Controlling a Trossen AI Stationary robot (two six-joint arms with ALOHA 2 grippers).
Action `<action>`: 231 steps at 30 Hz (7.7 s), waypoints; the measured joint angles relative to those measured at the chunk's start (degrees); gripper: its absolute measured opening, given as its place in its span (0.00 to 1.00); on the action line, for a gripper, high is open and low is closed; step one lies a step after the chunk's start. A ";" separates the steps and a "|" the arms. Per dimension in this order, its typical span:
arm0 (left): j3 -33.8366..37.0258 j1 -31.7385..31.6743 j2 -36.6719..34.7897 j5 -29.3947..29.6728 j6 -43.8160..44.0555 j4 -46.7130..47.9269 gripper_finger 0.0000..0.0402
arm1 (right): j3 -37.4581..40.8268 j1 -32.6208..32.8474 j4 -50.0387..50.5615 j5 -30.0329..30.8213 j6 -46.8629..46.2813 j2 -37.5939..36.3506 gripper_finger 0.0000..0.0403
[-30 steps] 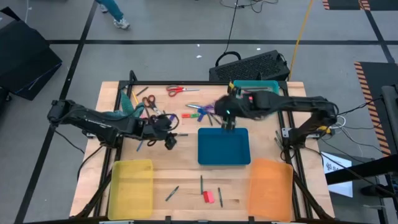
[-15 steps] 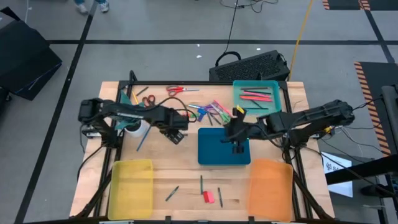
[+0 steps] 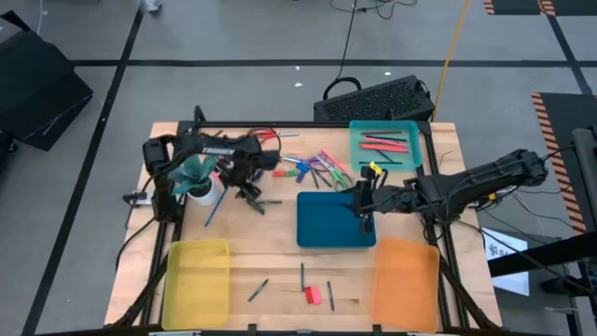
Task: Sort crayons/erasers/pens/pencils in bins
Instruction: Put the blue pencil into the blue bin
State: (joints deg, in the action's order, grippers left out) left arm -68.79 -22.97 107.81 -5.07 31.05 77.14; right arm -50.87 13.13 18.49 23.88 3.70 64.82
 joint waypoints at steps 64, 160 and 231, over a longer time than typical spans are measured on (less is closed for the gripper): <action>-10.84 13.75 8.29 -1.68 -8.94 -24.12 0.02 | 0.55 0.13 0.25 -0.20 -0.06 -0.59 0.36; 45.04 32.23 15.40 38.86 -16.65 -148.13 0.11 | 0.50 0.70 -5.02 0.00 -7.52 -0.58 0.36; 45.24 24.84 -5.34 20.23 -17.40 -118.26 0.04 | 0.53 0.87 -4.84 -3.23 -5.21 -1.04 0.36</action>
State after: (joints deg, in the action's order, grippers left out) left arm -23.56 1.88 102.46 15.17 13.65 -41.12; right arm -50.35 14.00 13.66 20.64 -1.51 63.78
